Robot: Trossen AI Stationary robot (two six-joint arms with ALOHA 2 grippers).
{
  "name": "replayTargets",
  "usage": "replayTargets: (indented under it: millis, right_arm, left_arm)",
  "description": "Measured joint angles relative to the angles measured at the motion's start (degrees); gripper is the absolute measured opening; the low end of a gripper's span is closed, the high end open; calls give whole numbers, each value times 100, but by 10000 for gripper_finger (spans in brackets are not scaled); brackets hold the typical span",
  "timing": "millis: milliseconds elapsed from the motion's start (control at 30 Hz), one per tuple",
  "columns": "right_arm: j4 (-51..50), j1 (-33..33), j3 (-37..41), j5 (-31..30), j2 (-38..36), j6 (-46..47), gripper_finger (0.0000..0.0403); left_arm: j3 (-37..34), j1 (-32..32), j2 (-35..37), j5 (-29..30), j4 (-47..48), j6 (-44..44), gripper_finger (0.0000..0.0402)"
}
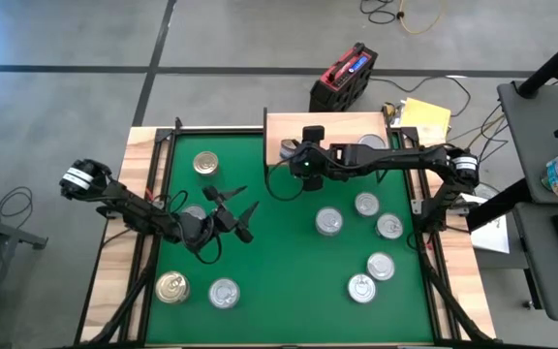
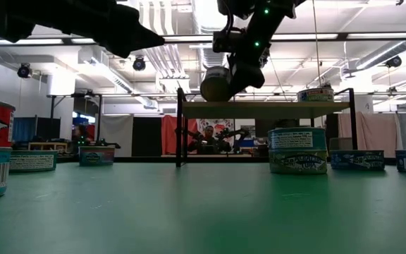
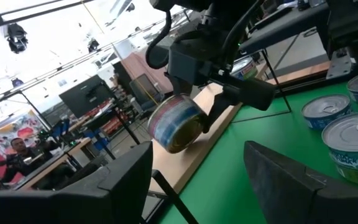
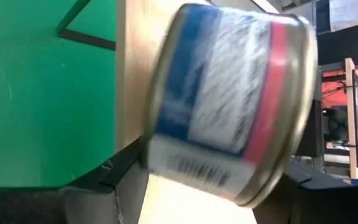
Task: Stack canned seafood by type on shelf
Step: Put the blue/pink tuna can on the shelf
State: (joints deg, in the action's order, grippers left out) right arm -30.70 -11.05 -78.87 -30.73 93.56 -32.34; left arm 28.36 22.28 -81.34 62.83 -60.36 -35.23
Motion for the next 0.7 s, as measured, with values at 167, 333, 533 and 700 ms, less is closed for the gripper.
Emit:
replayTargets:
  millis: [167,333,533,700]
  right_arm:
    - [35,1,0,4,0,97,235]
    - [74,2,-4,-30,0,226,248]
    - [85,0,-142,-28,0,246,263]
    - [78,2,-246,-25,0,277,270]
  left_arm:
    - [0,0,0,0,0,5,235]
    - [0,0,0,0,0,5,235]
    - [0,0,0,0,-2,5,235]
    - [0,0,0,2,0,5,235]
